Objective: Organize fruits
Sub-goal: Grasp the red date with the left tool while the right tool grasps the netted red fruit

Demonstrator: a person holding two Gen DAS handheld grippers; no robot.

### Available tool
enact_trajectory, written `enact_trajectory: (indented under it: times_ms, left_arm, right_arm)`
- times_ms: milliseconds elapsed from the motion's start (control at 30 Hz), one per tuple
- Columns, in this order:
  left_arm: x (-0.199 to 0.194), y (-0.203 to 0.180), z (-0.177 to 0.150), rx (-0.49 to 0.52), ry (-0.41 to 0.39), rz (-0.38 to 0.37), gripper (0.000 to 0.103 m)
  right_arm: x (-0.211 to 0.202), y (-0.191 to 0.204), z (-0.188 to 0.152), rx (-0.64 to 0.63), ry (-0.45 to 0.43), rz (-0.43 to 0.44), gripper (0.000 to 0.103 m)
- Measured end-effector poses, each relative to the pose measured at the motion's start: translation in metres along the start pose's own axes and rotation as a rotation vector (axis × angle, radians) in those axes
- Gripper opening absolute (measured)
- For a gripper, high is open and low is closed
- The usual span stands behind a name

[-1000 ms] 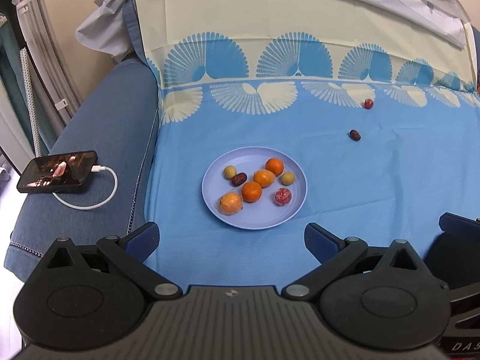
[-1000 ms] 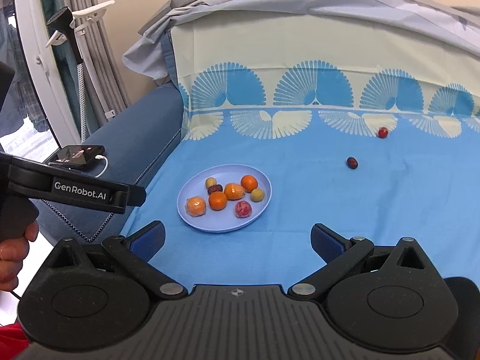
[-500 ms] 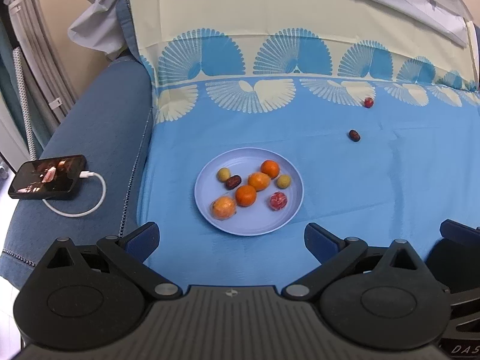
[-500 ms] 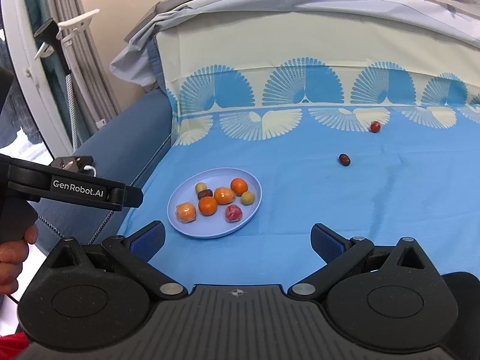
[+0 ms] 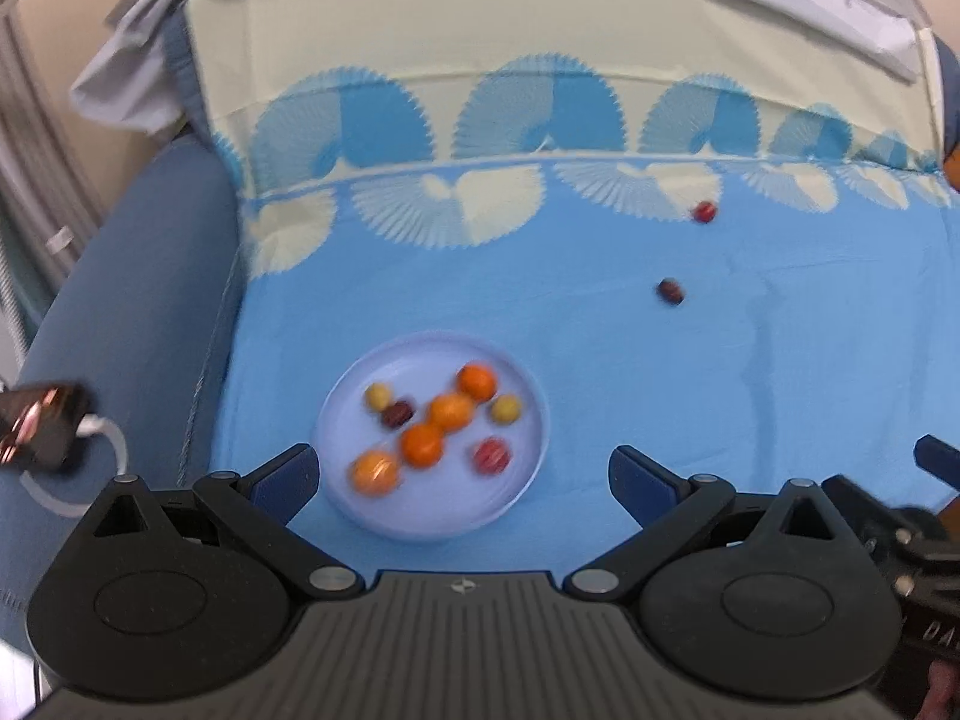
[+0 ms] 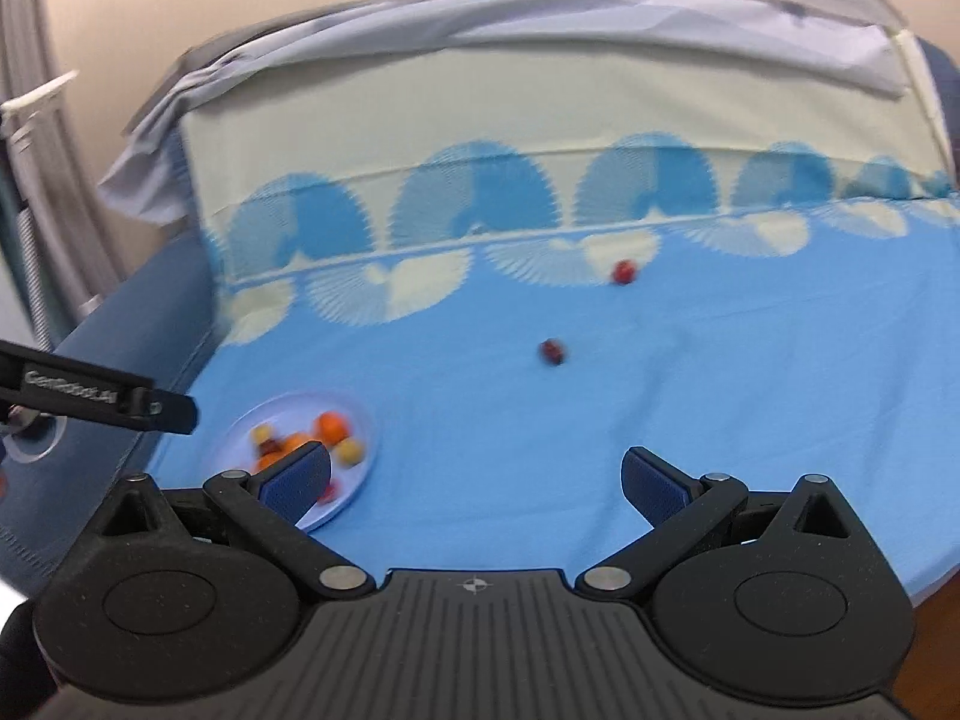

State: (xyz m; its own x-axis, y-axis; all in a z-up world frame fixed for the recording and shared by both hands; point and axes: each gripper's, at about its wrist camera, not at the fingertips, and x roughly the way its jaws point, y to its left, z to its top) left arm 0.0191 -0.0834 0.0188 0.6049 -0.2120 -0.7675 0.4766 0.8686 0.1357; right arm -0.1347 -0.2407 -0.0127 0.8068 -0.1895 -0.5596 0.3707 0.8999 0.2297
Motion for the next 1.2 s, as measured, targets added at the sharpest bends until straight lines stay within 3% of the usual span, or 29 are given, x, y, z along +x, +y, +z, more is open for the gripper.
enact_trajectory:
  times_ms: [300,400,500,700,800,933,1100,1133,1167,1200]
  left_arm:
    - [0.068,-0.082,0.051,0.126,-0.049,-0.111,0.103]
    - [0.108,-0.112,0.058,0.216,-0.045,-0.127,0.103]
    - [0.154,-0.13,0.067,0.245,-0.01,-0.184,0.103]
    - [0.253,-0.161,0.091,0.298,0.035,-0.214,0.103]
    - [0.286,-0.174,0.105,0.32,0.039,-0.228,0.103]
    - [0.316,-0.182,0.115,0.319,0.038,-0.267,0.103]
    - [0.341,-0.187,0.118,0.313,0.068,-0.237,0.103]
    - [0.339,-0.186,0.117,0.307,0.056,-0.245,0.098]
    - [0.337,-0.186,0.116,0.308,0.048,-0.263,0.092]
    - [0.334,-0.184,0.115,0.31,0.045,-0.309,0.072]
  right_arm:
    - [0.06,-0.103,0.05,0.02,-0.055,-0.199,0.102]
    - [0.098,-0.129,0.066,0.001,-0.03,-0.218,0.102]
    - [0.146,-0.149,0.078,-0.002,0.001,-0.176,0.102]
    - [0.27,-0.164,0.104,-0.081,0.081,-0.145,0.102]
    - [0.327,-0.167,0.116,-0.08,0.079,-0.138,0.102]
    - [0.385,-0.167,0.122,-0.043,0.078,-0.115,0.102]
    - [0.426,-0.163,0.12,-0.074,0.083,-0.152,0.102]
    - [0.43,-0.16,0.119,-0.102,0.062,-0.164,0.102]
    - [0.431,-0.16,0.118,-0.125,0.049,-0.157,0.098]
    - [0.427,-0.159,0.116,-0.136,0.023,-0.15,0.07]
